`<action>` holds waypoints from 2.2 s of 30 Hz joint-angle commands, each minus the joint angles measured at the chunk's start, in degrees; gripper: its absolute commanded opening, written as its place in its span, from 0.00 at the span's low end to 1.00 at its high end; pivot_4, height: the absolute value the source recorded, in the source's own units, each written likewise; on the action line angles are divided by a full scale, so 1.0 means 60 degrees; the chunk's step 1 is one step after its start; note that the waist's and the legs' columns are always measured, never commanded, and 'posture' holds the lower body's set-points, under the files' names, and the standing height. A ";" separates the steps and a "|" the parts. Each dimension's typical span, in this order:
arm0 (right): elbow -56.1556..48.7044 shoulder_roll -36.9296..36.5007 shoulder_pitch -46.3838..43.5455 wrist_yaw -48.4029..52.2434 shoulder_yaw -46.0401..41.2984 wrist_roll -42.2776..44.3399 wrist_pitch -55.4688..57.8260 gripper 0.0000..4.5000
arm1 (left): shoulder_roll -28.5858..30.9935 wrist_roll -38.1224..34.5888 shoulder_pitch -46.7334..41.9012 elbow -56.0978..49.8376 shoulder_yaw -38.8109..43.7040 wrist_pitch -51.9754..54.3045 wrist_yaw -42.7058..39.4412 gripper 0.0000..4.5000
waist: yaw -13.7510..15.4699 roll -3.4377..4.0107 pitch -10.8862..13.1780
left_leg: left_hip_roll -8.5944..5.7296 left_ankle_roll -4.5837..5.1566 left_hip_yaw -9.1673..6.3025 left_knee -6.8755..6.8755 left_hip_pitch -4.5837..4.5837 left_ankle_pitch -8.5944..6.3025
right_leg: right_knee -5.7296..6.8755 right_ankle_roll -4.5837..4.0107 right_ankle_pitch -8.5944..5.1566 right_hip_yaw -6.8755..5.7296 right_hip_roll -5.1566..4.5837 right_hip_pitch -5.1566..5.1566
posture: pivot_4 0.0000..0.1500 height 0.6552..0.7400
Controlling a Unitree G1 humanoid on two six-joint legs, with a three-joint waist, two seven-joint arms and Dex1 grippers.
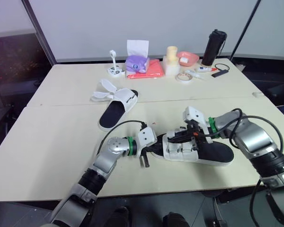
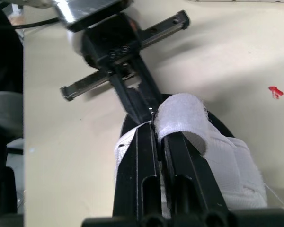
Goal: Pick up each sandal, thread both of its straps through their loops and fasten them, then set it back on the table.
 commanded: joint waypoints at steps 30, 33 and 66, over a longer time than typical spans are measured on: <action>0.3954 0.1006 -0.1835 -0.3507 -0.1001 -0.3864 -0.4104 0.99 | 0.0181 0.0402 0.0437 0.0353 -0.0258 0.0434 0.0011 0.00 | -0.0020 0.0010 -0.0002 | -0.0012 -0.0011 0.0000 -0.0005 0.0009 0.0009 | 0.0015 -0.0006 0.0005 0.0003 0.0009 0.0003 | 1.00 1.00; 0.2416 0.0177 -0.0848 -0.3467 -0.1646 -0.3739 -0.4205 0.99 | 0.0197 0.0346 0.0444 0.0335 -0.0198 0.0391 -0.0032 0.00 | 0.0025 0.0010 -0.0002 | -0.0014 -0.0011 -0.0004 -0.0006 0.0005 0.0009 | 0.0015 -0.0005 0.0004 0.0002 0.0009 0.0003 | 1.00 1.00; 0.1344 -0.0400 0.2592 -0.7326 -0.1355 -0.7959 -1.3284 0.99 | 0.1874 -0.3268 -0.0236 -0.3289 0.2949 0.4412 -0.0491 0.00 | -0.0218 0.0034 0.0024 | -0.0003 -0.0014 0.0013 -0.0006 0.0007 0.0013 | 0.0022 -0.0007 0.0002 0.0023 0.0014 -0.0002 | 1.00 1.00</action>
